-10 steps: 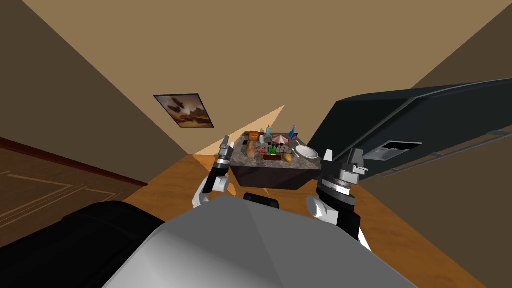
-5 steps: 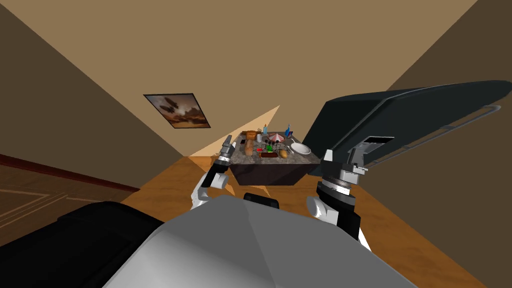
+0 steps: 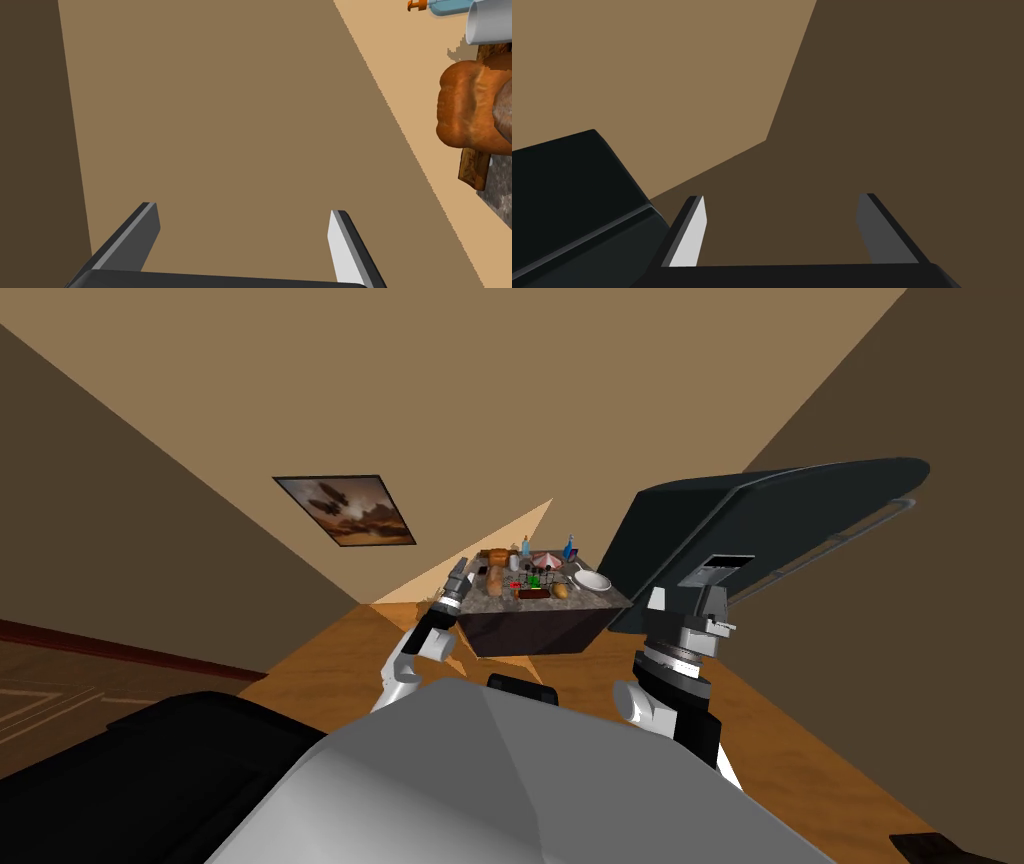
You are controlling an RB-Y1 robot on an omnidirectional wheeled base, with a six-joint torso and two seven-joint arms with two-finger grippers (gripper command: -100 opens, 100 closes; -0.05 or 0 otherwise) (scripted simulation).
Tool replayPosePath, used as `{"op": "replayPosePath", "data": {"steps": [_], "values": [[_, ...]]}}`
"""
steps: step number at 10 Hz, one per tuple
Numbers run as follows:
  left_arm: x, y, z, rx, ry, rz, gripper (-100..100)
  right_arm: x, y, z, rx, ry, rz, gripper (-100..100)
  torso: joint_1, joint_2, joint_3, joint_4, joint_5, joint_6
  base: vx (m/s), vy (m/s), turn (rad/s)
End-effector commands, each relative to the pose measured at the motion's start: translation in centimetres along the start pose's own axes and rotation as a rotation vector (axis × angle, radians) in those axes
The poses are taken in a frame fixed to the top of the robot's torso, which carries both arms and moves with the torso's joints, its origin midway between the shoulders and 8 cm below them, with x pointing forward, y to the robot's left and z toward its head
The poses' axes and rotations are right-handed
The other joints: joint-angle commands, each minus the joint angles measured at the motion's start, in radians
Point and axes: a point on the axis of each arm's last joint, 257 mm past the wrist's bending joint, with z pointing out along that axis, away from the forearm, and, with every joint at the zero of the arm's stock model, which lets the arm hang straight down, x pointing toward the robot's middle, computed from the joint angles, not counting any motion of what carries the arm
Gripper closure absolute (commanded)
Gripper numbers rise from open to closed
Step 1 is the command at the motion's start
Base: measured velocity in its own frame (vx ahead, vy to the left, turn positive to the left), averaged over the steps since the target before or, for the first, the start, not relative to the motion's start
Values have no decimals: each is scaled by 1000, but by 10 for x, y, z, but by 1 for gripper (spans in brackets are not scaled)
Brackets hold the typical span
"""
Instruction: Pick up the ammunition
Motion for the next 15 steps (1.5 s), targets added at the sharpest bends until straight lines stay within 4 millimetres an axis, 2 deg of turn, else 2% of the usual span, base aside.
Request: {"op": "replayPosePath", "data": {"steps": [1, 10, 15], "values": [[2, 5, 5, -30, 21, -4, -100, 0, 0, 0, 0, 0, 0, 0, 0, 0, 0, 0, 0, 0, -75, -11, -101], [11, 30, 21, -168, 103, -8, -100, 0, 0, 0, 0, 0, 0, 0, 0, 0, 0, 0, 0, 0, -56, -17, -85], [20, 53, 26, -284, 173, 3, -100, 0, 0, 0, 0, 0, 0, 0, 0, -2, -1, 0, 0, 0, -37, -18, -107]]}}
